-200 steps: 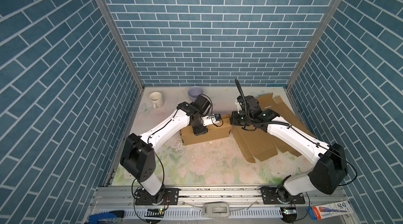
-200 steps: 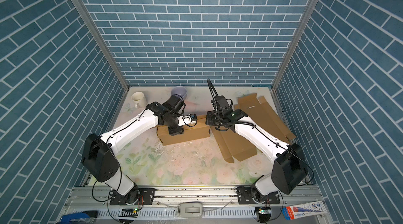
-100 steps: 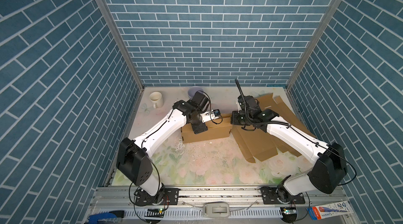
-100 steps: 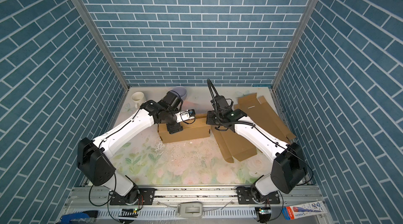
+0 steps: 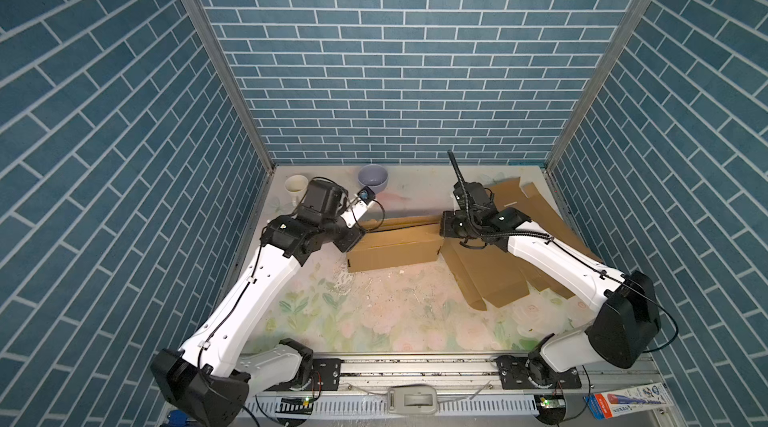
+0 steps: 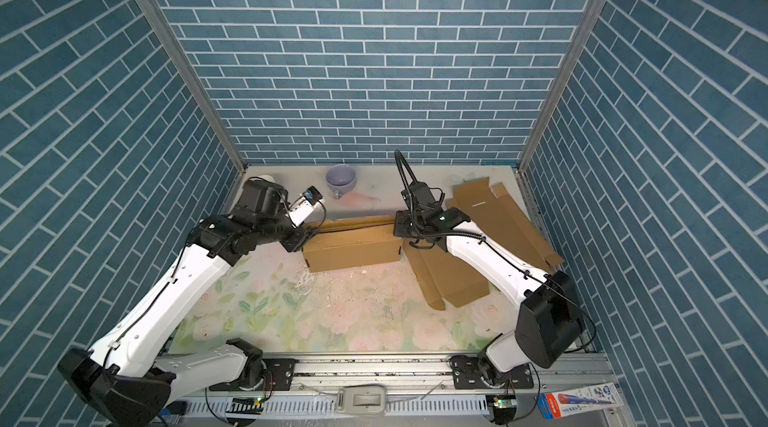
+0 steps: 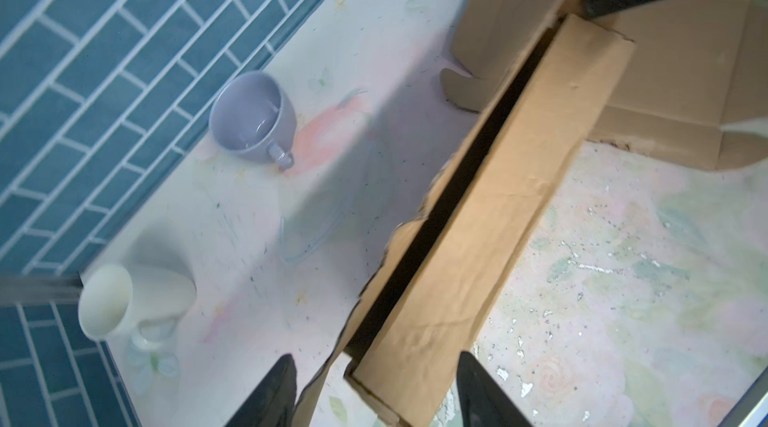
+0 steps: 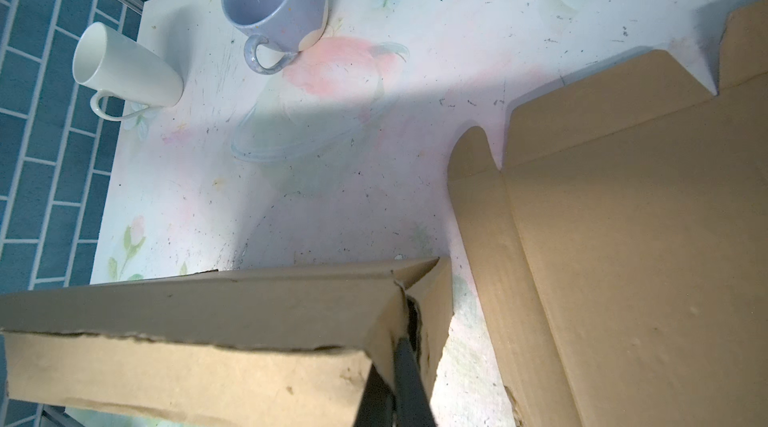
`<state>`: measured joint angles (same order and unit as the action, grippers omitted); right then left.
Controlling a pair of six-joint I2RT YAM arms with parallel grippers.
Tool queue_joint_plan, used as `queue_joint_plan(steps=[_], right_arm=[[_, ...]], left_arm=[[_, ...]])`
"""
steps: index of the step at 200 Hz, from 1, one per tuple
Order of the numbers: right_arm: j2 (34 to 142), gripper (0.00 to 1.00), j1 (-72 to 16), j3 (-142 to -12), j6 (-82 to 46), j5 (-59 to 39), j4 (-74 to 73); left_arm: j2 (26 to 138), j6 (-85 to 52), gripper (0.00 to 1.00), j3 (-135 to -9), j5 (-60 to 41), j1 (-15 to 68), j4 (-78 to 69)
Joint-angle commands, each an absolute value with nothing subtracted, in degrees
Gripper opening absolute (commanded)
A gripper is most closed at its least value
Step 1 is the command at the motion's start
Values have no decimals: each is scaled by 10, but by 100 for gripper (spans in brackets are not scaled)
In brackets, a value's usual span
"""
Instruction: Fold the paper box
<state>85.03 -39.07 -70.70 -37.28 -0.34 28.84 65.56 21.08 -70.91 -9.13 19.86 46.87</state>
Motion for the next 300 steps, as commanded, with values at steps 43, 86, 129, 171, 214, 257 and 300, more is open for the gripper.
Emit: queue_joint_plan(steps=[43, 86, 129, 171, 214, 257, 300], right_arm=[[882, 0, -392, -703, -381, 11, 350], [881, 0, -393, -702, -381, 8, 349], [877, 0, -394, -700, -381, 7, 349], [875, 0, -396, -700, -379, 8, 351], [872, 0, -397, -700, -379, 9, 352], [869, 0, -399, -697, -379, 9, 354], [867, 0, -399, -697, -378, 12, 354]], left_arm=[[644, 115, 58, -668, -188, 95, 491], [683, 124, 54, -676, -183, 91, 477], [708, 143, 55, -694, -167, 91, 462], [717, 161, 65, -720, -128, 91, 449], [751, 184, 67, -746, -146, 91, 453], [787, 200, 64, -774, -181, 85, 465], [812, 203, 46, -785, -194, 79, 490]])
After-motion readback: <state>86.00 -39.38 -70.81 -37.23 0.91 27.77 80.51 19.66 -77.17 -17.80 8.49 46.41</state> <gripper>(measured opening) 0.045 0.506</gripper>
